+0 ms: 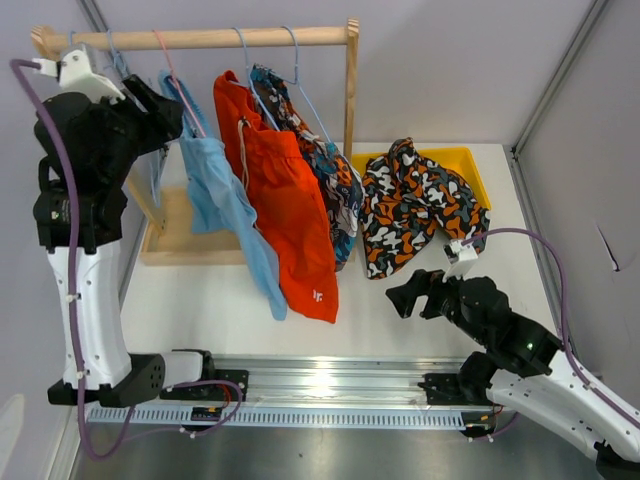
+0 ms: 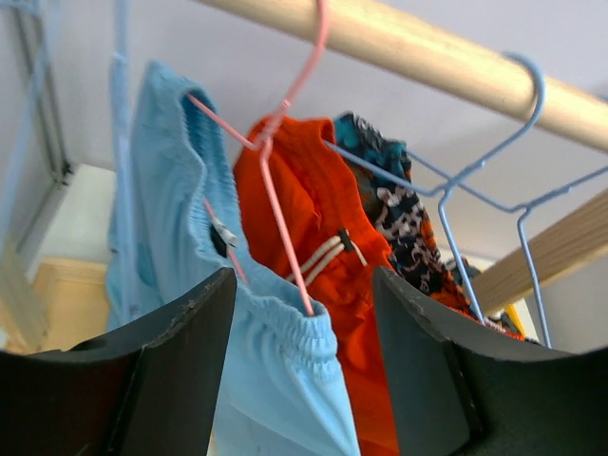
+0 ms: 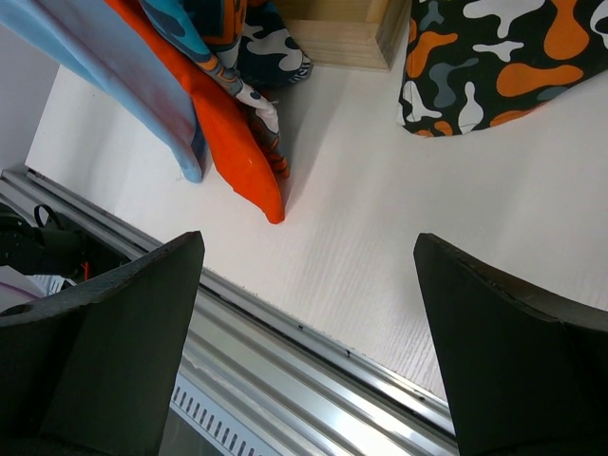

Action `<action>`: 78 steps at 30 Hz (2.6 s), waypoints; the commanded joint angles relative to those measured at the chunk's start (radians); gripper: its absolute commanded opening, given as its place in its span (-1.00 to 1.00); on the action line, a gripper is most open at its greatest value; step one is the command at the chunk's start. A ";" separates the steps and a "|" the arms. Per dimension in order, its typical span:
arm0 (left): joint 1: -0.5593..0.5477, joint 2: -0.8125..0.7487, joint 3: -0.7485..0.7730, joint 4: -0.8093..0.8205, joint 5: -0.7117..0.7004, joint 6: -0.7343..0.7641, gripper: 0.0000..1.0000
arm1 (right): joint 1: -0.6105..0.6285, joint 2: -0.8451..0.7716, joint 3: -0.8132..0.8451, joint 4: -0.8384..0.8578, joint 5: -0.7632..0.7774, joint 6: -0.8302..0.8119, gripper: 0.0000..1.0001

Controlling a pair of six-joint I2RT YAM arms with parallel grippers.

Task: Remove the shorts from the hanger

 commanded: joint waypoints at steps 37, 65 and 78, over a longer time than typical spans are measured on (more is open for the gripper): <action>-0.161 0.174 0.306 -0.033 -0.100 -0.013 -1.00 | 0.177 0.619 0.819 0.108 0.047 -0.286 0.99; -0.161 -0.020 0.059 0.020 -0.025 -0.031 -1.00 | 0.492 1.506 1.540 0.234 0.338 -0.373 -1.00; -0.159 0.025 0.160 -0.008 -0.165 0.050 -1.00 | 0.972 1.196 0.881 0.297 0.753 -0.101 -1.00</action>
